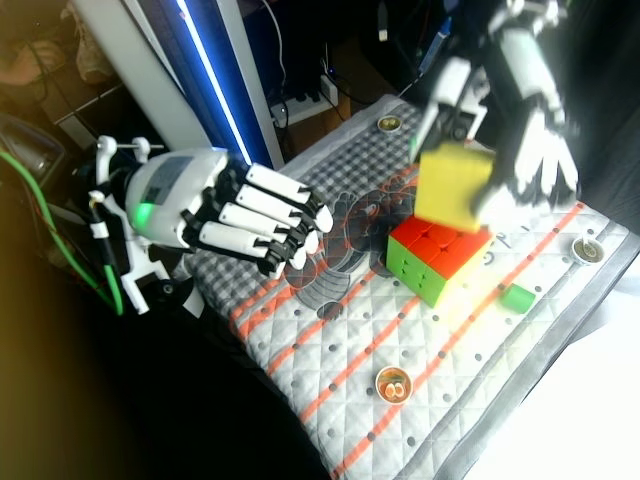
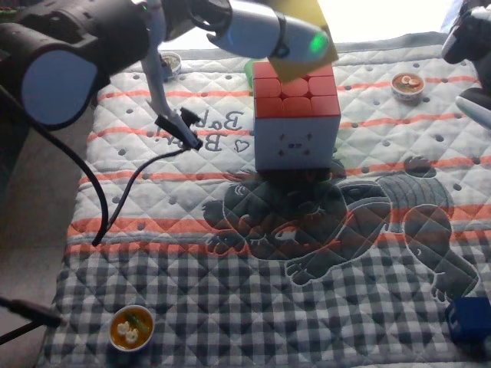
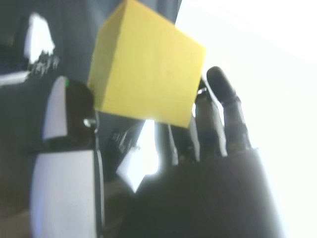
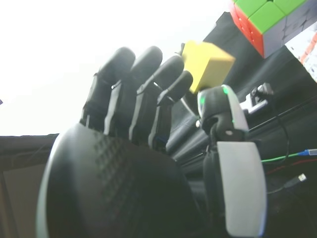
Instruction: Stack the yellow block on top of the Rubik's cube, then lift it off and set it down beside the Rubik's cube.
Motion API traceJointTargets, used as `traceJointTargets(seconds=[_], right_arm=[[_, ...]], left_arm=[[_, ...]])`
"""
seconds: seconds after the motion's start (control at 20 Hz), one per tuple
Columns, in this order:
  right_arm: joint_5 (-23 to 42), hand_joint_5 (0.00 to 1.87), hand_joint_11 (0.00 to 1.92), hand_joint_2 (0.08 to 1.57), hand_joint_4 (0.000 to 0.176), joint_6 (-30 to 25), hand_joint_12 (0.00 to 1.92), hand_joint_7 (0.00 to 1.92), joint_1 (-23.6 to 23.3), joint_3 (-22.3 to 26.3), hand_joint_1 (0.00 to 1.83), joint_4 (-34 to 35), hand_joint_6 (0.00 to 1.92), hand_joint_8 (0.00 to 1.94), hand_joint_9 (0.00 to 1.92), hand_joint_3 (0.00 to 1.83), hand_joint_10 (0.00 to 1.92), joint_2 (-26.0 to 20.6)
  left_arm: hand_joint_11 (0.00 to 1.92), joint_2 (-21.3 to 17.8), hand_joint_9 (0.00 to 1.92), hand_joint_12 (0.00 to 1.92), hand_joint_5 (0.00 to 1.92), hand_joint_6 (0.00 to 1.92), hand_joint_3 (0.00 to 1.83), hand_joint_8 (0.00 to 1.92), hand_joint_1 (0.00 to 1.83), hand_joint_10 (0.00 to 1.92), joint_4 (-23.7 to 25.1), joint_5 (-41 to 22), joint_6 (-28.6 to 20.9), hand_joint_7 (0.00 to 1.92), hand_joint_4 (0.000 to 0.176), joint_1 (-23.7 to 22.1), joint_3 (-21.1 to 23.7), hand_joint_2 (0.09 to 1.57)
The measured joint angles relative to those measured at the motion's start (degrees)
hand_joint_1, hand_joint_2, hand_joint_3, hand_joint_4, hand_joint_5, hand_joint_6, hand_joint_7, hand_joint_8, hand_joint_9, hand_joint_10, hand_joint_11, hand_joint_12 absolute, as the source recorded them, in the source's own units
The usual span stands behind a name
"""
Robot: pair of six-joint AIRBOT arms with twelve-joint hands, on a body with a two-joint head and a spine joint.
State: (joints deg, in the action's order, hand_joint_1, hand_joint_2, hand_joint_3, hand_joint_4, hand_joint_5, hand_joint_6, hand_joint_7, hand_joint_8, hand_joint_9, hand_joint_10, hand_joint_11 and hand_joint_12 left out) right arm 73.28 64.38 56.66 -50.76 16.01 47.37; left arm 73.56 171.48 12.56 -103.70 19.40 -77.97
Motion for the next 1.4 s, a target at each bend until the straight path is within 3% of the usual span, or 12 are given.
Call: traceJointTargets(seconds=[0.05,0.25,0.3,0.4,0.45,0.5,0.6,0.95,1.0,1.1,1.25,1.4], right_arm=[[0.1,0.57,0.19,1.32,0.0,0.0,1.91,0.58,0.0,0.0,0.99,0.0,1.43,1.07,0.41,0.0,1.36,0.0],[0.1,0.6,0.25,1.33,0.0,0.0,1.89,0.6,0.0,0.0,1.01,-0.1,1.54,1.13,0.45,0.0,1.38,0.0],[0.1,0.6,0.24,1.33,0.0,0.0,1.88,0.61,0.0,0.0,1.01,0.1,1.55,1.11,0.46,0.0,1.35,0.0],[0.1,0.6,0.24,1.33,0.0,-0.1,1.89,0.6,0.0,0.0,1.02,0.0,1.54,1.08,0.44,0.0,1.36,0.0],[0.1,0.61,0.25,1.32,0.0,-0.1,1.87,0.6,0.0,0.0,1.02,-0.1,1.52,1.08,0.44,0.0,1.36,0.0],[0.1,0.61,0.25,1.32,0.0,-0.2,1.86,0.59,0.0,0.0,1.02,-0.1,1.52,1.08,0.44,0.0,1.35,0.0],[0.1,0.61,0.26,1.32,0.0,-0.2,1.89,0.59,0.0,0.0,1.02,0.1,1.53,1.11,0.44,0.0,1.4,0.0],[0.1,0.62,0.17,1.31,0.0,-0.3,1.84,0.61,0.0,-0.2,1.03,0.1,1.51,1.04,0.44,0.0,1.29,0.0],[0.1,0.61,0.19,1.31,0.0,-0.3,1.83,0.57,0.0,-0.2,1.03,0.0,1.52,1.05,0.41,0.0,1.31,0.0],[0.1,0.45,0.18,1.25,0.0,-0.3,1.79,0.54,0.0,-0.2,0.96,0.0,1.04,1.02,0.4,0.0,1.26,0.0],[0.1,0.39,0.19,1.2,0.0,-0.4,1.59,0.48,-0.1,-0.2,0.91,0.0,0.98,0.94,0.4,0.0,1.05,0.0],[0.1,0.38,0.05,1.16,0.0,-0.5,1.53,0.4,-0.5,-0.3,0.86,-0.2,0.75,0.66,0.27,0.0,0.84,0.0]], left_arm=[[0.0,0.3,0.31,1.12,0.8,1.27,0.0,0.0,1.09,0.29,0.0,-1.2,0.3,0.63,0.0,0.0,-0.1,1.21],[0.0,0.6,0.28,1.13,0.77,1.31,0.0,0.0,1.07,0.12,0.0,-3.5,2.1,0.53,0.0,0.0,-0.2,1.22],[0.0,0.7,0.34,1.31,0.74,1.35,0.0,0.01,0.97,0.16,0.0,-3.6,2.1,0.55,0.041,0.0,-0.3,1.24],[0.0,0.9,0.07,1.52,0.51,0.56,0.0,0.0,0.93,0.85,0.0,-3.8,2.1,0.48,0.073,0.0,-0.6,1.12],[0.0,1.0,0.01,1.5,0.44,0.34,0.0,0.0,0.9,0.89,0.0,-4.1,2.1,0.41,0.088,0.0,-0.6,1.09],[0.0,1.0,0.0,1.51,0.31,0.15,0.0,0.0,0.84,0.85,0.0,-4.4,2.3,0.34,0.151,0.0,-0.6,1.07],[0.0,1.0,0.0,1.23,0.08,0.02,0.0,0.0,0.75,0.52,0.1,-4.9,2.6,0.25,0.172,0.0,-0.6,1.0],[0.0,1.0,0.0,1.21,0.0,0.0,0.0,0.0,0.81,0.47,0.1,-4.6,2.7,0.21,0.176,0.2,-0.6,1.0],[0.0,0.6,0.02,0.97,0.0,0.0,0.01,0.0,0.84,0.3,0.1,-4.1,2.7,0.13,0.176,0.3,-0.1,1.03],[0.0,-0.2,0.1,1.11,0.0,0.0,0.01,0.0,0.69,0.31,-0.2,-2.2,2.7,0.12,0.176,0.8,0.9,1.06],[0.0,-3.8,0.02,1.41,0.0,0.0,0.0,0.0,0.47,0.54,-1.2,2.3,2.7,0.13,0.176,1.6,4.5,0.97],[0.0,-7.6,0.0,1.27,0.0,0.0,0.0,0.0,0.44,0.45,-2.5,8.3,2.7,0.12,0.176,1.7,7.8,0.97]])
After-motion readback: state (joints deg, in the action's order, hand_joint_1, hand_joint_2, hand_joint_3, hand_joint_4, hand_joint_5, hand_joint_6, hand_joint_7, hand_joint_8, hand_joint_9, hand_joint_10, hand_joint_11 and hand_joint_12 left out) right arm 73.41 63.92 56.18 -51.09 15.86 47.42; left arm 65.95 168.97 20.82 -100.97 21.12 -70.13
